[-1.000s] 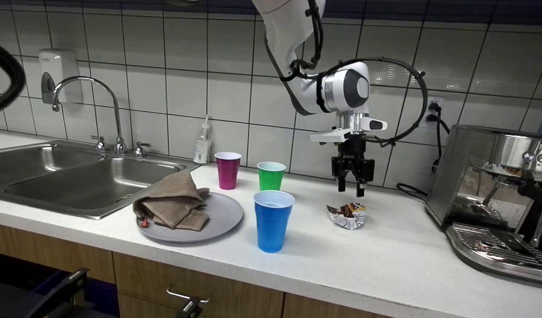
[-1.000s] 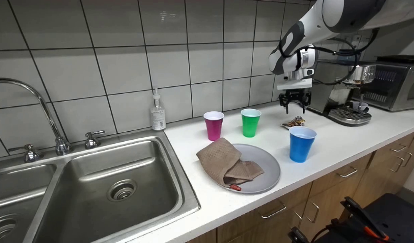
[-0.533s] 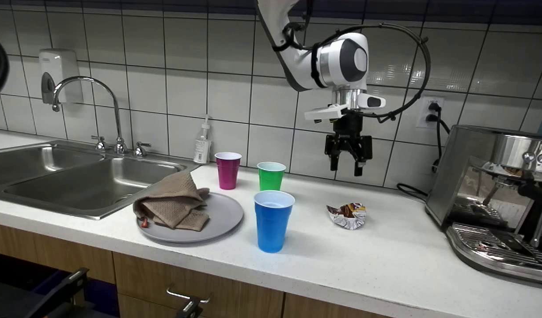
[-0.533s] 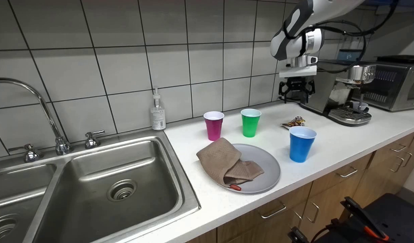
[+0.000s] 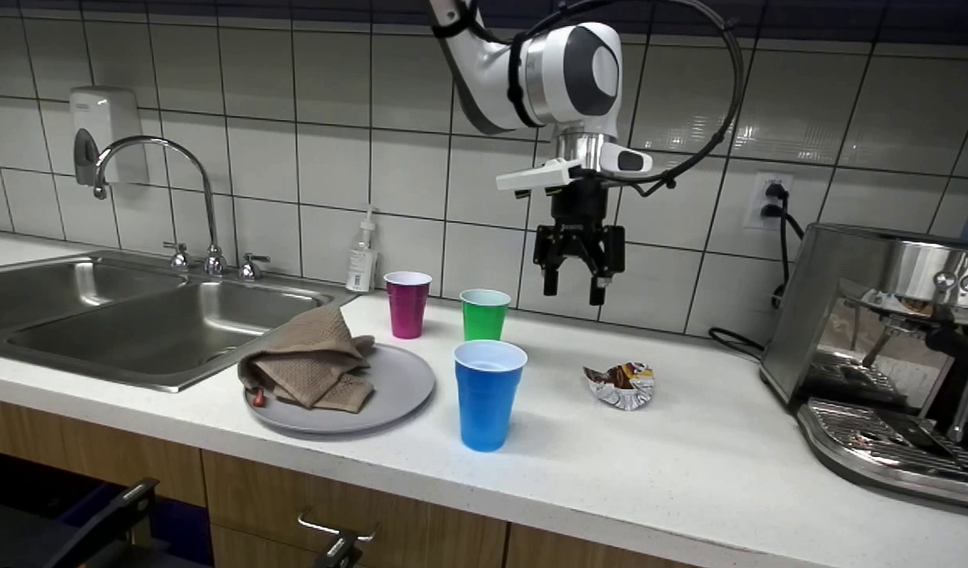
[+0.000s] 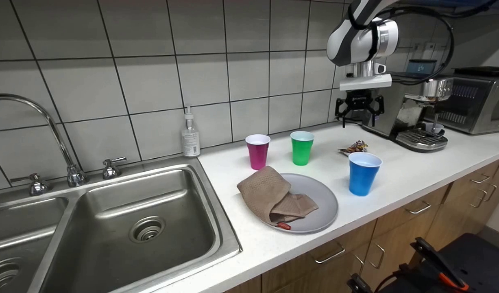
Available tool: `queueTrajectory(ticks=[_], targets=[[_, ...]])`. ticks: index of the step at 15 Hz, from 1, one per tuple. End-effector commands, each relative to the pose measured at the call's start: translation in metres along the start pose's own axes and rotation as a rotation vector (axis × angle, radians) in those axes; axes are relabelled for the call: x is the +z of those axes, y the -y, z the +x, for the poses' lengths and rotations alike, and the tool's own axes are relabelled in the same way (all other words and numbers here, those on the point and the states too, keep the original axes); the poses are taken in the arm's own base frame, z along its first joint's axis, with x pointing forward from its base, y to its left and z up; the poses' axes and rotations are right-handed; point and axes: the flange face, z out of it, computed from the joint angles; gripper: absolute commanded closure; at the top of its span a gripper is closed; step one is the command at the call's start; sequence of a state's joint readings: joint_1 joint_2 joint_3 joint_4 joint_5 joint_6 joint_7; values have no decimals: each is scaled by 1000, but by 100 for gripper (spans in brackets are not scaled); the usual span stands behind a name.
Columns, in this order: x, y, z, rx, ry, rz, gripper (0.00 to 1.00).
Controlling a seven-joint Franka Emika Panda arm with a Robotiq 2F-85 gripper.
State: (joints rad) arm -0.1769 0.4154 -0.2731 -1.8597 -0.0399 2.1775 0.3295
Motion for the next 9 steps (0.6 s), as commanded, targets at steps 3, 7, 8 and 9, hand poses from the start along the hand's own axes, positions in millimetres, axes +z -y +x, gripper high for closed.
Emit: queueTrajectory(ticks=[3, 7, 8, 9], targets=[[-10, 2, -96, -141, 7, 1, 0], [-11, 15, -157, -236, 25, 1, 0], [-12, 20, -170, -254, 29, 6, 0], [-13, 25, -182, -274, 31, 13, 0]])
